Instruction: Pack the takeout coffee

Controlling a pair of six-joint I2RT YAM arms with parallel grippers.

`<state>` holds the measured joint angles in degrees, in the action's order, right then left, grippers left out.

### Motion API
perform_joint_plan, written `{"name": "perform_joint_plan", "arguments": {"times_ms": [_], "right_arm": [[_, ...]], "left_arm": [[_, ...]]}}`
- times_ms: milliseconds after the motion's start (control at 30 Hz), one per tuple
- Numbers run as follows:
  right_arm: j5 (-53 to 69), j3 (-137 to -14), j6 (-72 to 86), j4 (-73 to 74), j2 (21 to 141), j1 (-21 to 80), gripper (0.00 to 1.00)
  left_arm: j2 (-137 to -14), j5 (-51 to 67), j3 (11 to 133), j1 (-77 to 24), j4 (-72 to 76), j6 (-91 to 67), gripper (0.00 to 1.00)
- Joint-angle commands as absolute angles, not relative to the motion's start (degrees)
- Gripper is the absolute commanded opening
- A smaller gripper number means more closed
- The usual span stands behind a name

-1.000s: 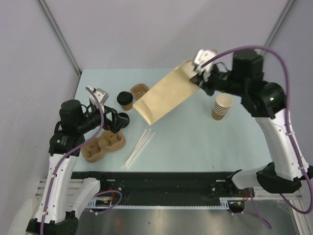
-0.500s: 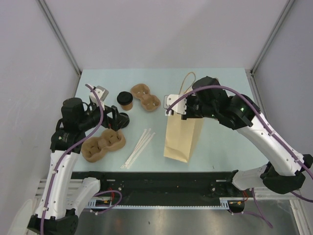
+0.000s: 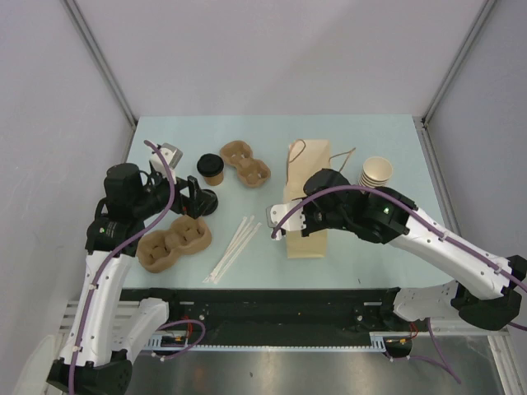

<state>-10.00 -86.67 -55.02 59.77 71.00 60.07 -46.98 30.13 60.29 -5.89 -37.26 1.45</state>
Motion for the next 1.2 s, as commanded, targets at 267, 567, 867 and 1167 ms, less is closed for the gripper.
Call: {"name": "perform_joint_plan", "arguments": {"times_ms": [267, 567, 867, 1167], "right_arm": [[-8.9, -90.5, -48.9, 65.6, 71.2, 65.7, 0.57], [-3.4, -112.6, -41.1, 67.2, 75.1, 61.6, 0.78], [7.1, -120.6, -25.4, 63.8, 74.0, 39.0, 0.78], [30.3, -114.3, -13.4, 66.7, 76.8, 7.3, 0.71]], "left_arm": [[-46.0, 31.4, 60.3, -5.4, -36.5, 2.2, 1.0], [-47.9, 43.8, 65.6, -5.7, -32.3, 0.4, 0.99], [-59.0, 38.9, 79.6, -17.2, -27.3, -2.7, 0.96], [-76.4, 30.8, 95.9, -30.4, -27.9, -3.4, 0.92]]}}
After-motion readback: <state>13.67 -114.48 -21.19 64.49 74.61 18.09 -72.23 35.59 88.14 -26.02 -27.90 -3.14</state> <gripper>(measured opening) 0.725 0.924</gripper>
